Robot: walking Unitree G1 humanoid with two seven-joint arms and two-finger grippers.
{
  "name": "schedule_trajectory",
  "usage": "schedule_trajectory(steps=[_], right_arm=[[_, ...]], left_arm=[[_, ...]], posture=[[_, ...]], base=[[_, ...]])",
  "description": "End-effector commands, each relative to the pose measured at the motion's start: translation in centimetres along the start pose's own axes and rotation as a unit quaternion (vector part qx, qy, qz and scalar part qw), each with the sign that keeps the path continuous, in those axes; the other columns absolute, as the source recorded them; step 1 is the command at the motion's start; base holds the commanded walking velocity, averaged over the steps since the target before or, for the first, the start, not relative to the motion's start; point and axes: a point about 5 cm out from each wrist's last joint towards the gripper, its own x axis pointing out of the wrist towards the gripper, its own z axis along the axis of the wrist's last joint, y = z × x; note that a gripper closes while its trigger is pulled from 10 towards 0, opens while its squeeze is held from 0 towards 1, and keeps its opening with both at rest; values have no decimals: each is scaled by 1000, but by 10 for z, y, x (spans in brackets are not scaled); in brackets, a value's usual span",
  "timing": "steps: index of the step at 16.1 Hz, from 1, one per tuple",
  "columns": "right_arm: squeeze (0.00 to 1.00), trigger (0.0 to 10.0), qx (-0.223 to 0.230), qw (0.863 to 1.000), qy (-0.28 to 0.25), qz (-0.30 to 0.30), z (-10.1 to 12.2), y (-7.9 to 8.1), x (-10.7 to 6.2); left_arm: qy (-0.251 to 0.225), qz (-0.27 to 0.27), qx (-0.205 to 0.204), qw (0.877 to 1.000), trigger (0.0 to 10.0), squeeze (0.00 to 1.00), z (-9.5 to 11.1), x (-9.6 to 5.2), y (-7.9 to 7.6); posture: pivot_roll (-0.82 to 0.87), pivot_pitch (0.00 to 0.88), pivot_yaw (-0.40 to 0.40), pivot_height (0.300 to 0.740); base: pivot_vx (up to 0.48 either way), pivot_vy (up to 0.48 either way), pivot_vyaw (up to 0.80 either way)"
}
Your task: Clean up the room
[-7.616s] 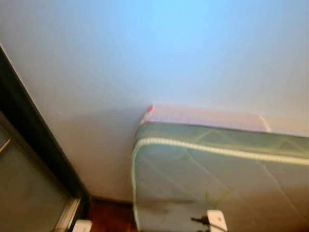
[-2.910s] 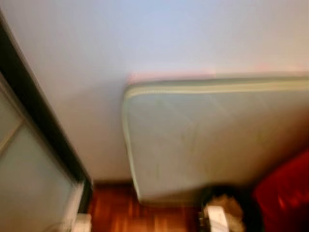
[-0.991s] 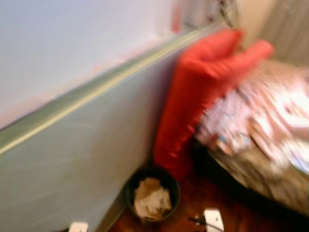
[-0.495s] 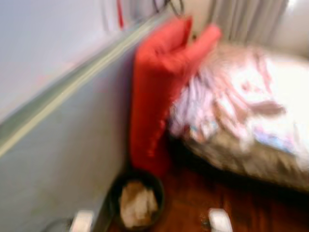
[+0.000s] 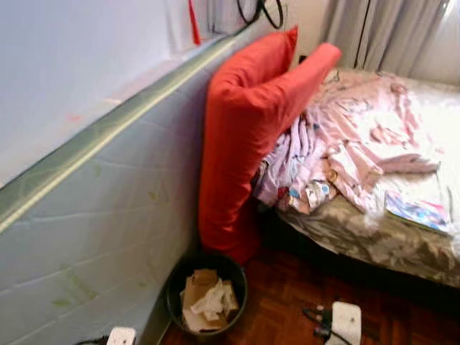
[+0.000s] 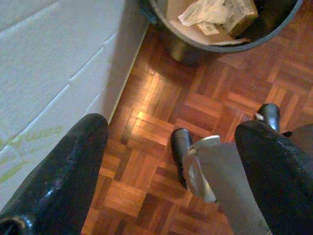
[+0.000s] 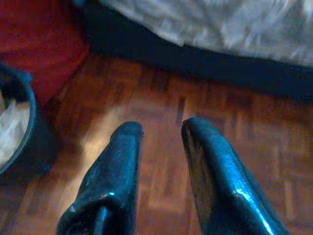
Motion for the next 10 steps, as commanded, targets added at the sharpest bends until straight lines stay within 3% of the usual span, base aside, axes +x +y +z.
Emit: schedule_trajectory(steps=[1,2,3,7,9,10], right_arm=[[0,10000,-4,999,-46,-20,13,-19,4],[0,10000,2,990,-129,-62,39,-63,5],[0,10000,8,981,-173,-86,50,-81,-2],[0,10000,-5,981,-179,-71,40,-87,-14],[0,10000,1,986,-156,-61,27,-91,-23],[0,10000,6,992,-113,-58,13,-92,-22]], left_arm=[[8,1,0,1000,10000,0,-5,-1,1],[8,1,-1,1000,10000,0,-4,-1,1],[7,0,0,1000,10000,0,-4,-1,0],[6,0,-1,1000,10000,0,-4,-1,0],[6,2,-3,1000,10000,0,-4,-1,-1],[6,1,-3,1000,10000,0,-4,-1,-1]], posture=[[18,2,-4,740],[17,2,-5,740],[17,3,-6,740],[20,0,-12,740],[20,0,-16,740],[9,0,-17,740]], base=[[0,0,0],[0,0,0],[0,0,0],[0,0,0],[0,0,0],[0,0,0]])
